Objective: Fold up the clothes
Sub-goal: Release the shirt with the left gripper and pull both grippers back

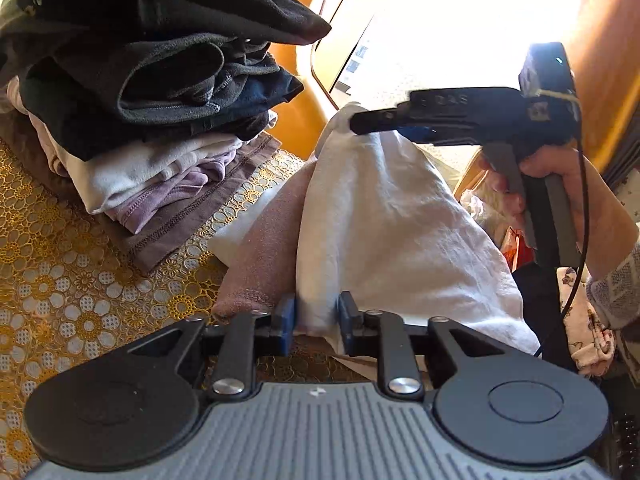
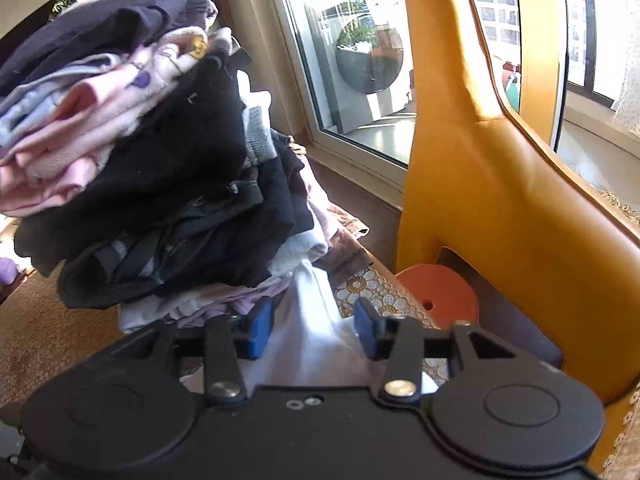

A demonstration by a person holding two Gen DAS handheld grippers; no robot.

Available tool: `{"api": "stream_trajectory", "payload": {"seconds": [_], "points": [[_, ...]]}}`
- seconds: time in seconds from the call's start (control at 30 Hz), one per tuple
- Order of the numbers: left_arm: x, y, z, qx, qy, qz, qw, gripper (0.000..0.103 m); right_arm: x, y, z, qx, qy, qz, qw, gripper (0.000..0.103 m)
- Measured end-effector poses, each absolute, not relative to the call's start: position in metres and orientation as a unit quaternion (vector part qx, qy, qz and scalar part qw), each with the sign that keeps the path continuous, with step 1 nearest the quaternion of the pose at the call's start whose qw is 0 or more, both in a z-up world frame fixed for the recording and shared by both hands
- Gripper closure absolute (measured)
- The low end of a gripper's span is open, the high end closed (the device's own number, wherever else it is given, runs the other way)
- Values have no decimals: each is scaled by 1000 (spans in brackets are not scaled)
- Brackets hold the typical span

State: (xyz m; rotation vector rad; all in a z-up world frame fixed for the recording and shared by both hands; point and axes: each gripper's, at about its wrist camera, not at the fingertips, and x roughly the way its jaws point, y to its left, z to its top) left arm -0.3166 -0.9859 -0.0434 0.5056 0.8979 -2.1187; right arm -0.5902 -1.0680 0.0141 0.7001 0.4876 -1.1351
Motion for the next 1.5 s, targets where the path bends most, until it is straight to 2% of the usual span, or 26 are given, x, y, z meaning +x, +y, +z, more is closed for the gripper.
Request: {"api": "stream_trajectory", "payload": {"seconds": [0.03, 0.1, 0.27, 0.33, 0.43, 0.53, 0.77, 0.87, 1.03, 1.13, 1.27, 1.5], "points": [[-313, -985, -41, 194, 353, -833, 379, 56, -596, -1057, 19, 319, 219, -516, 765, 0], [-307, -981, -38, 177, 363, -836, 372, 37, -605, -1028, 30, 304, 214, -504, 779, 0], [-303, -961, -27, 129, 341, -845, 392, 37, -616, -990, 43, 310, 192, -475, 801, 0], [-295, -961, -18, 88, 362, -851, 370, 37, -615, -990, 46, 317, 184, -466, 805, 0], [-307, -966, -8, 85, 368, -857, 351, 37, -608, -1003, 44, 337, 173, -457, 805, 0], [-334, -962, -10, 134, 328, -864, 357, 37, -599, -1024, 36, 361, 164, -450, 800, 0], [-350, -968, -57, 193, 340, -841, 374, 37, -600, -1072, 3, 376, 182, -510, 752, 0], [-352, -965, -52, 203, 327, -845, 372, 37, -621, -1080, -3, 400, 159, -526, 733, 0], [-349, -957, -34, 175, 299, -861, 371, 36, -606, -1070, 18, 390, 119, -467, 785, 0], [-350, -968, -40, 182, 306, -852, 384, 36, -588, -1073, 12, 398, 138, -440, 793, 0], [-348, -971, -46, 196, 314, -845, 385, 36, -597, -1067, -3, 403, 183, -487, 753, 0], [-354, -968, -25, 175, 289, -856, 391, 36, -622, -976, 31, 312, 217, -484, 788, 0]]}}
